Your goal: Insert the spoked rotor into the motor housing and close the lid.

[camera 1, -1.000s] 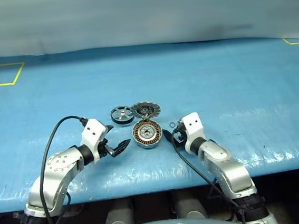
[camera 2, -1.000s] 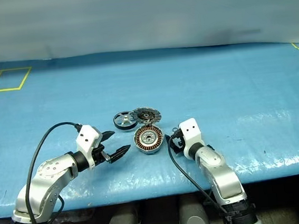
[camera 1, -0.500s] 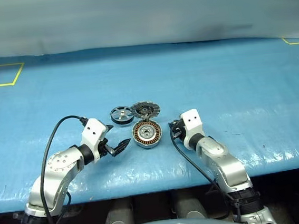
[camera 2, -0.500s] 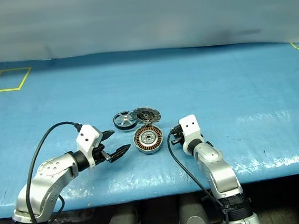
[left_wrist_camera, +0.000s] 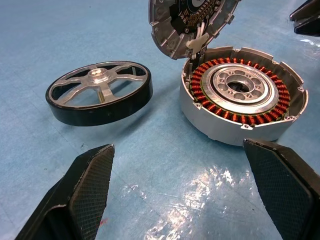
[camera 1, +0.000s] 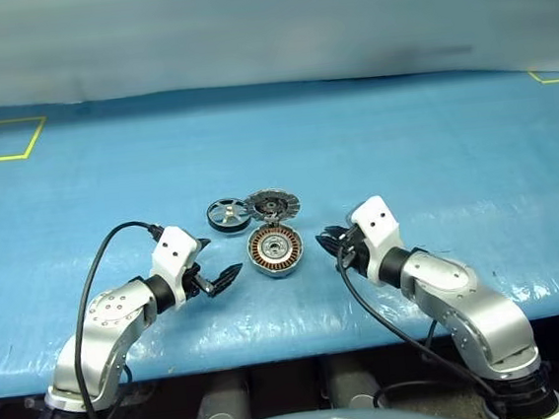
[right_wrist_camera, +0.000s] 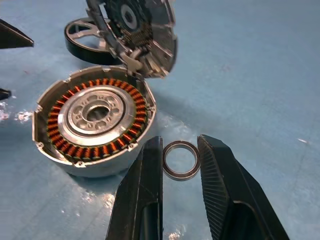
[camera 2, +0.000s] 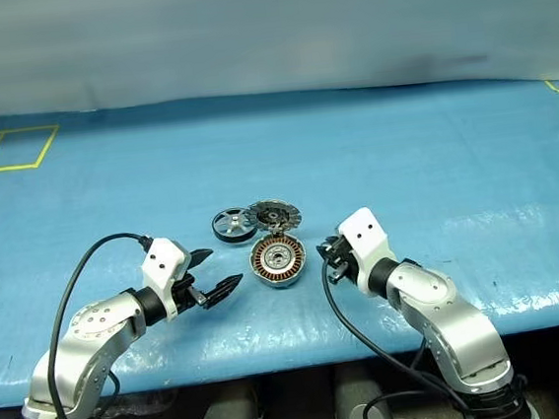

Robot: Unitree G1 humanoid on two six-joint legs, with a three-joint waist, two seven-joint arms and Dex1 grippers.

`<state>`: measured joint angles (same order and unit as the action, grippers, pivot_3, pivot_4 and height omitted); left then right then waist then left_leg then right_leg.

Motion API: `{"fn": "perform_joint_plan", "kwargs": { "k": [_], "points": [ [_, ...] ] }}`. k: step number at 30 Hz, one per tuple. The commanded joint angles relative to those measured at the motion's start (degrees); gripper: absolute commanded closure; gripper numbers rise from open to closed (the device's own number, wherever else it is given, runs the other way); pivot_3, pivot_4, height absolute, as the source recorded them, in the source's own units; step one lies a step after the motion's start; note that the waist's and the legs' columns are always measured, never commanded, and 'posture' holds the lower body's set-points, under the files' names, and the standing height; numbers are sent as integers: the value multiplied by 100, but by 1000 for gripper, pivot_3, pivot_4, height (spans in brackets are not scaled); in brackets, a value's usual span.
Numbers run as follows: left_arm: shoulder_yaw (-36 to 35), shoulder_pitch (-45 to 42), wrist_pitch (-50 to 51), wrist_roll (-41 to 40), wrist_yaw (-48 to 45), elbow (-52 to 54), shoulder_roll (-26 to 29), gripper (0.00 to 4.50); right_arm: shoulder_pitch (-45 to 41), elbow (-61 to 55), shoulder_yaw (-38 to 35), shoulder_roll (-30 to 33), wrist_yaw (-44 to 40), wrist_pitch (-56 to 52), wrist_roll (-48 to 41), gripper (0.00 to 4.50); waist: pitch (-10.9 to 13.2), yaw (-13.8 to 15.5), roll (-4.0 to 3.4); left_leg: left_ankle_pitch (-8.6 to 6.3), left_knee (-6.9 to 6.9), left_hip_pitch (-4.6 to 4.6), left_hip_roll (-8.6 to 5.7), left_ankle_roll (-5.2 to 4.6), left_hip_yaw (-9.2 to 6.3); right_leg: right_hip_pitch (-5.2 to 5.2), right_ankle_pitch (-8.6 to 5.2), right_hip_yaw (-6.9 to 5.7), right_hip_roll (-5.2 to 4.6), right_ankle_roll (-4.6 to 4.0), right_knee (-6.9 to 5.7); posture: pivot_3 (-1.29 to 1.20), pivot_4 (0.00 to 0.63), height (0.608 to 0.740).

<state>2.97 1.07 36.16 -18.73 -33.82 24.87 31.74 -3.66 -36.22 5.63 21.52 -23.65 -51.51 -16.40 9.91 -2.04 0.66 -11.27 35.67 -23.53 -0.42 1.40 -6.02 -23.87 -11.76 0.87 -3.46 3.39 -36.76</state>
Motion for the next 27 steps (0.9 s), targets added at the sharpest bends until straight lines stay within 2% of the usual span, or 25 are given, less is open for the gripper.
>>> {"fn": "perform_joint_plan", "kwargs": {
  "k": [1, 13, 27],
  "points": [
    [-68, -28, 8, -53, 2, 229, 13, 0, -268, -159, 97, -235, 71, -58, -202, 3831, 0, 0, 0, 0, -1, 0, 0, 0, 0, 0, 0, 0, 0, 0, 2, 0, 150, 740],
    [-10, -89, -49, -4, 9, 163, -17, 0, -759, 1057, 1184, -839, 303, 697, 353, 3831, 0, -5, 0, 0, -4, -1, -1, 0, 0, -2, 0, -1, 0, 0, 1, 0, 150, 740],
    [51, -125, -82, 11, 2, 121, -51, 0, -711, 1568, 1380, -977, 258, 1013, 558, 3831, 0, -6, 0, 0, -5, 1, -1, 0, 0, -3, 0, -1, 1, 0, -1, 0, 150, 740]
  ]
}}
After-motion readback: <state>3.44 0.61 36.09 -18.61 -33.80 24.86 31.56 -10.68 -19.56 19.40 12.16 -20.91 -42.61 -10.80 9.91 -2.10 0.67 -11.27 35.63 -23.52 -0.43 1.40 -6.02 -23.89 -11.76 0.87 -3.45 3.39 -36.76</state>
